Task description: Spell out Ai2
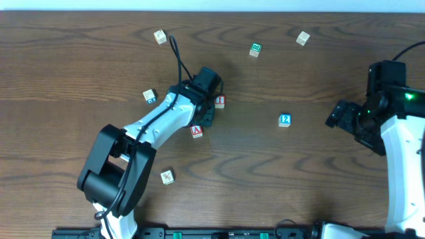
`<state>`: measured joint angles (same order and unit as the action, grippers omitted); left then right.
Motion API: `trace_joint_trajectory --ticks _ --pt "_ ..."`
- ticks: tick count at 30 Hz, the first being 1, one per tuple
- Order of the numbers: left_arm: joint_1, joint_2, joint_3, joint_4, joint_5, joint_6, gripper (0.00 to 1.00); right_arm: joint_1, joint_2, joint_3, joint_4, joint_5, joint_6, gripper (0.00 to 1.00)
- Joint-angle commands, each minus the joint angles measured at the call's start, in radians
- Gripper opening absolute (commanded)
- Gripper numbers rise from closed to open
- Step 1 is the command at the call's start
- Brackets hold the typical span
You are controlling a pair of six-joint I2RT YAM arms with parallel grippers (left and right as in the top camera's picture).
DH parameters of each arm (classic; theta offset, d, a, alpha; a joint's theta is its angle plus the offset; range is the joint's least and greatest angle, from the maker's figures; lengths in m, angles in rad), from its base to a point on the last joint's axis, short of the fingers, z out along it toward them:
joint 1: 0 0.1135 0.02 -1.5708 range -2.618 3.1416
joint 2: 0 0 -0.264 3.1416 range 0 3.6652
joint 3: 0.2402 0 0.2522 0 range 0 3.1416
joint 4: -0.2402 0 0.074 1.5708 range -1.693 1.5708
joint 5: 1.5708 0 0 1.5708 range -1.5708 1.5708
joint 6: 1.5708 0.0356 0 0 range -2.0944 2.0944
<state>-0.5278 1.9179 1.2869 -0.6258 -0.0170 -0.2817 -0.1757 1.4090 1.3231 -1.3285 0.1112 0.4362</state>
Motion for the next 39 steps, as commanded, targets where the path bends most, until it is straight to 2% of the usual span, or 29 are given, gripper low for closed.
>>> trace_joint_trajectory --ticks 1,3,5,8,12,16,23,39 --pt "0.015 -0.014 0.045 -0.033 -0.075 -0.011 0.49 -0.006 -0.002 0.011 -0.003 -0.004 0.013 0.99" --pt "0.016 -0.015 0.061 -0.078 -0.094 -0.045 0.50 -0.006 -0.002 0.011 -0.003 -0.004 0.012 0.99" --pt "0.018 -0.015 0.070 -0.155 -0.079 -0.153 0.51 -0.006 -0.002 0.011 -0.003 -0.004 0.012 0.99" --pt "0.018 -0.015 0.070 -0.203 -0.001 -0.262 0.53 -0.006 -0.002 0.011 -0.001 -0.003 0.012 0.99" --pt "0.018 -0.014 0.070 -0.208 0.122 -0.348 0.59 -0.006 -0.002 0.011 0.001 -0.003 0.011 0.99" --pt "0.013 -0.014 0.070 -0.191 0.129 -0.381 0.62 -0.006 -0.002 0.011 0.006 -0.003 0.011 0.99" --pt "0.010 -0.014 0.056 -0.171 0.164 -0.484 0.61 -0.006 -0.002 0.011 0.008 -0.003 0.000 0.99" --pt "0.004 -0.014 -0.011 -0.118 0.102 -0.508 0.61 -0.006 -0.002 0.011 0.006 -0.003 -0.005 0.99"
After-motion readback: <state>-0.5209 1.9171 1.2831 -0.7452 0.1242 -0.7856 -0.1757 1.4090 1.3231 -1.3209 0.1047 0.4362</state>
